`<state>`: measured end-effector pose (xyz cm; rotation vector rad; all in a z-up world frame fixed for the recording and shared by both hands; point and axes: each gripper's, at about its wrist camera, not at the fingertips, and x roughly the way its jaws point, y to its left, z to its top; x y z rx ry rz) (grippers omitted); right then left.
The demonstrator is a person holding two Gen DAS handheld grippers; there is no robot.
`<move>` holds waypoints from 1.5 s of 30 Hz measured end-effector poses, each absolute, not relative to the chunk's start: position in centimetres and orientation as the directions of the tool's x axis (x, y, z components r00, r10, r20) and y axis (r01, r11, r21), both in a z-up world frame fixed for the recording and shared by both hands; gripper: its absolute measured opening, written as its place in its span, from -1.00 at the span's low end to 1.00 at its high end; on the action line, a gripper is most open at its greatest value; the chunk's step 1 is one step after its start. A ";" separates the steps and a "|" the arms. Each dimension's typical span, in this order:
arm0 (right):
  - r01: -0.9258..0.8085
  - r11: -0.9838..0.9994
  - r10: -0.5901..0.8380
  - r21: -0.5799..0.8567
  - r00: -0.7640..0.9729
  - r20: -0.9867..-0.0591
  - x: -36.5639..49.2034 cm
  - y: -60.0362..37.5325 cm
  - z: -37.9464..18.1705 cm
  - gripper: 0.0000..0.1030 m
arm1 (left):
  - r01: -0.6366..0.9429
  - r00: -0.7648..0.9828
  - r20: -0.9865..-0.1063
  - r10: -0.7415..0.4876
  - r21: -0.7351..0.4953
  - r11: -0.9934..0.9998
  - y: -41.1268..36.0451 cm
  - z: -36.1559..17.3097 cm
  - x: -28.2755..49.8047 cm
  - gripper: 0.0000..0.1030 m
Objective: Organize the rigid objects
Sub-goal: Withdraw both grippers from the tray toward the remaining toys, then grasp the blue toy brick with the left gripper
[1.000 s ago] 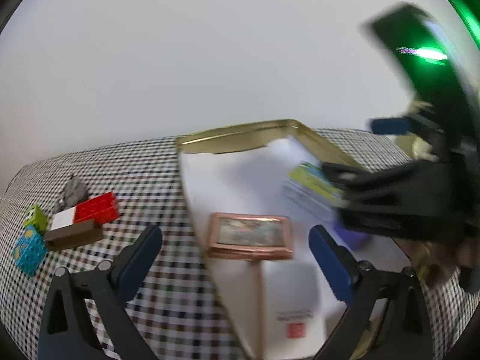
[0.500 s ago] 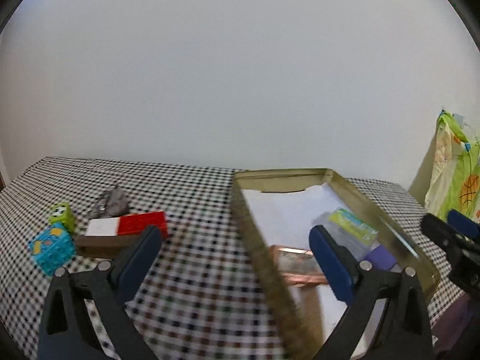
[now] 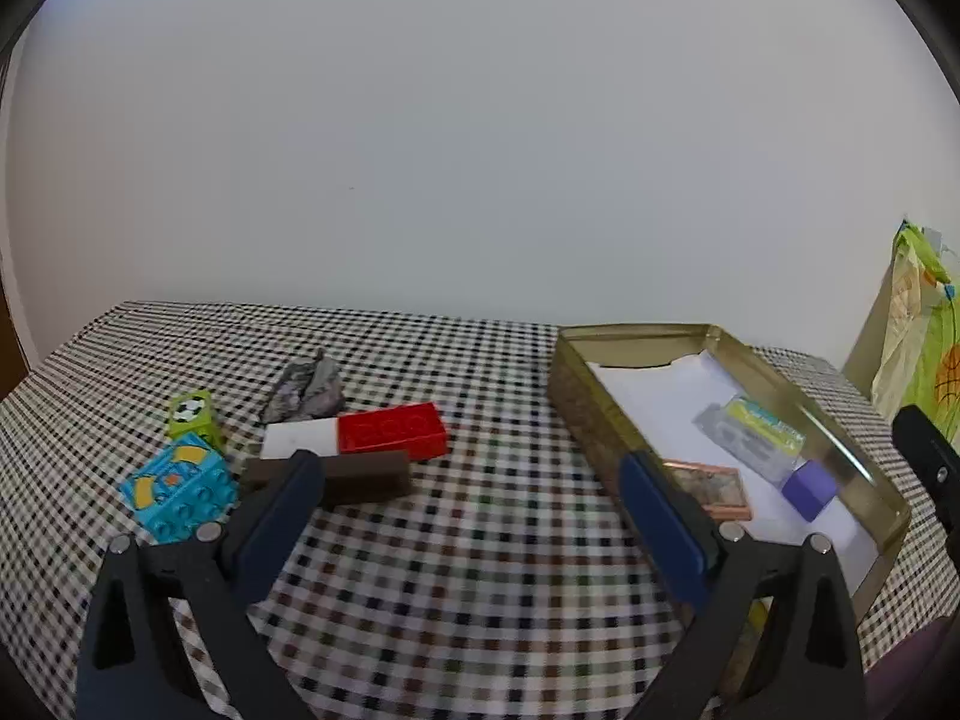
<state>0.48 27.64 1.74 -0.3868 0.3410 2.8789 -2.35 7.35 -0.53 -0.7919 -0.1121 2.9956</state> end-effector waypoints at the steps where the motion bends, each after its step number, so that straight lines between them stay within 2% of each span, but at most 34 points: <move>1: -0.238 -0.948 0.172 0.211 -0.941 -0.291 0.2 27.2 1.6 0.64 | -0.019 -0.868 -0.494 0.056 -0.080 -0.997 7.1 -0.6 -2.4 0.94; 20: -0.156 -0.971 0.085 0.180 -0.934 -0.346 -2.4 19.5 0.4 0.64 | 0.021 -0.847 -0.531 0.009 -0.050 -0.999 -0.6 -1.2 -3.3 0.94; 36: -0.081 -0.977 -0.027 0.195 -0.867 -0.498 -7.0 15.1 -1.2 0.64 | 0.088 -0.813 -0.581 -0.035 -0.064 -0.994 -8.6 -1.8 -5.1 0.94; 39: -0.062 -0.975 -0.063 0.215 -0.845 -0.530 -8.5 14.4 -1.8 0.64 | 0.070 -0.805 -0.592 -0.016 -0.069 -0.995 -9.0 -2.1 -5.2 0.94; 42: -0.049 -0.970 -0.092 0.239 -0.832 -0.547 -9.4 13.6 -2.2 0.64 | 0.021 -0.787 -0.617 -0.012 -0.008 -1.000 -8.1 -2.6 -5.4 0.94; 45: -0.030 -0.968 -0.117 0.249 -0.824 -0.554 -9.8 13.0 -2.4 0.64 | -0.049 -0.752 -0.658 0.043 -0.009 -0.999 -7.0 -3.2 -6.0 0.94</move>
